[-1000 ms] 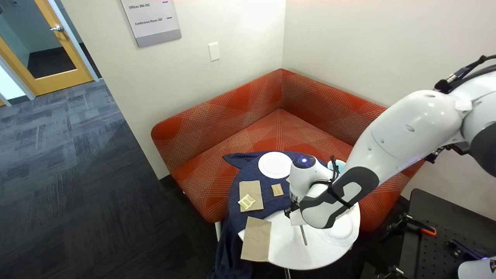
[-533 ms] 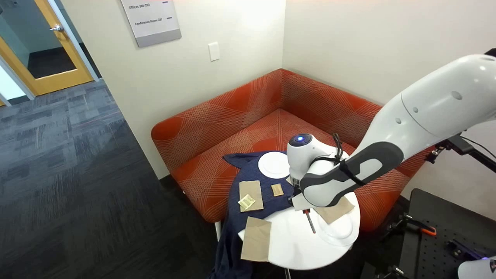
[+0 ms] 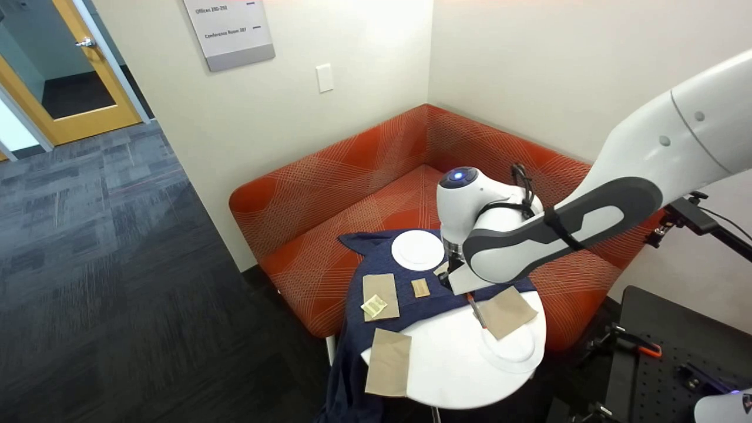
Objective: Put the marker in the cup
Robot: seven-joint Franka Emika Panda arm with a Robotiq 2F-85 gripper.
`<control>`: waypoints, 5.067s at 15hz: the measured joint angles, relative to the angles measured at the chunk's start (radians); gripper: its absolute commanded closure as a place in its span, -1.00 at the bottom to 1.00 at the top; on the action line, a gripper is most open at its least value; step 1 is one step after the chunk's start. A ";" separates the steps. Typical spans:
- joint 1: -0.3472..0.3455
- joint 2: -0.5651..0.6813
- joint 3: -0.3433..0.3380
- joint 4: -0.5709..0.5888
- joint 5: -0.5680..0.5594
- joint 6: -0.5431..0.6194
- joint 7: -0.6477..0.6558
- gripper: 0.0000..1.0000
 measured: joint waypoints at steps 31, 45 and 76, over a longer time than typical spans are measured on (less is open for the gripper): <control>-0.058 -0.137 -0.003 -0.009 -0.382 -0.005 0.613 0.92; -0.054 -0.136 0.000 0.014 -0.602 -0.246 1.149 0.92; -0.133 0.046 0.011 0.122 -0.949 -0.616 1.499 0.92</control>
